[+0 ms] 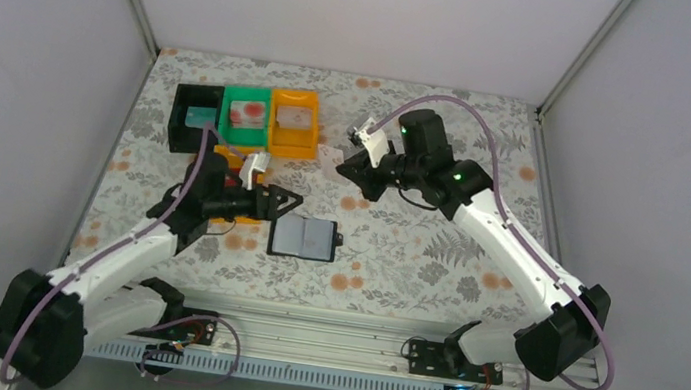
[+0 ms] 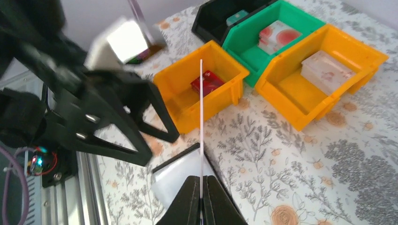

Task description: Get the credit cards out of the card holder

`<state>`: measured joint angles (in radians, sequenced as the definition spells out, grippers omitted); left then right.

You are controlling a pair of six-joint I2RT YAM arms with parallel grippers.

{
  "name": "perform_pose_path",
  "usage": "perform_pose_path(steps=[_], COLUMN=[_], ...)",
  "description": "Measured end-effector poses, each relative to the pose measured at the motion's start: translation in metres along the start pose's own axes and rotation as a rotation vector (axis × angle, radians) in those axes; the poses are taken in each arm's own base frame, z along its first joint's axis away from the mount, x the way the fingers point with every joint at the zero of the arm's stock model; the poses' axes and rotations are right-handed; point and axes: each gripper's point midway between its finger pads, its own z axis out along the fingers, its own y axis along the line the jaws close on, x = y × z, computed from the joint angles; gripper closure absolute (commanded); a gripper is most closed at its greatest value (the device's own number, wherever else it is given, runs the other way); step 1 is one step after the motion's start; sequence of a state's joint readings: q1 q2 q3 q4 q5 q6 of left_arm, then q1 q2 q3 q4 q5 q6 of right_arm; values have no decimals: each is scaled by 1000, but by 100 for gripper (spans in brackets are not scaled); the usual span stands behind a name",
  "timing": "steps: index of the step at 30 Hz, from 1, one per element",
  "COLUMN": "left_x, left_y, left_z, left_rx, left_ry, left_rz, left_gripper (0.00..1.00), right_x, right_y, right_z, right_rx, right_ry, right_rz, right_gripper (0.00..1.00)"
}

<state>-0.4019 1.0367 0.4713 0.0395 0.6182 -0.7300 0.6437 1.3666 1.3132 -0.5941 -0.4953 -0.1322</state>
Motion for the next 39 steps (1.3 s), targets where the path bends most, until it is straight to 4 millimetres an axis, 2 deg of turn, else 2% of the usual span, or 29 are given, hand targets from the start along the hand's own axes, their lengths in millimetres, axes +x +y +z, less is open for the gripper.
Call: perform_pose_path(steps=[3, 7, 10, 12, 15, 18, 23, 29, 30, 32, 35, 36, 37, 39], left_x=[-8, -20, -26, -22, -7, 5, 18, 24, 23, 16, -11, -22, -33, -51], left_y=[-55, -122, -149, -155, -145, -135, -132, -133, -133, -134, -136, -136, -138, -144], left_z=[-19, -59, -81, -88, -88, -83, -82, -83, -83, -82, -85, -87, -91, -100], left_rx=[165, 287, 308, 312, 317, 326, 366, 386, 381, 365, 320, 306, 298, 313], left_ry=[-15, -45, -66, -50, 14, 73, 119, 139, 138, 123, 31, -14, -63, -162], left_rz=[249, 701, 957, 1070, 1166, 1193, 1226, 1224, 1205, 1145, 1000, 947, 894, 805], left_gripper=[30, 30, 30, 31, 39, 57, 97, 98, 98, 97, 98, 98, 98, 98], right_x=[9, 20, 28, 30, 35, 37, 29, 28, 27, 23, 12, 10, 4, -11], right_y=[8, 43, 65, 84, 106, 119, 130, 126, 126, 122, 110, 104, 95, 77], right_z=[3, 10, 15, 21, 27, 28, 26, 28, 28, 26, 11, 3, -7, -28], right_rx=[-15, -102, -155, -194, -233, -255, -260, -223, -216, -188, -124, -104, -77, -25], right_ry=[38, 89, 133, 154, 175, 179, 160, 162, 159, 131, 14, -21, -75, -197], right_rz=[-42, -143, -204, -260, -327, -367, -416, -432, -435, -439, -434, -415, -391, -335], right_gripper=[96, 96, 96, 96, 96, 96, 96, 95, 88, 60, 22, 12, 4, 1])
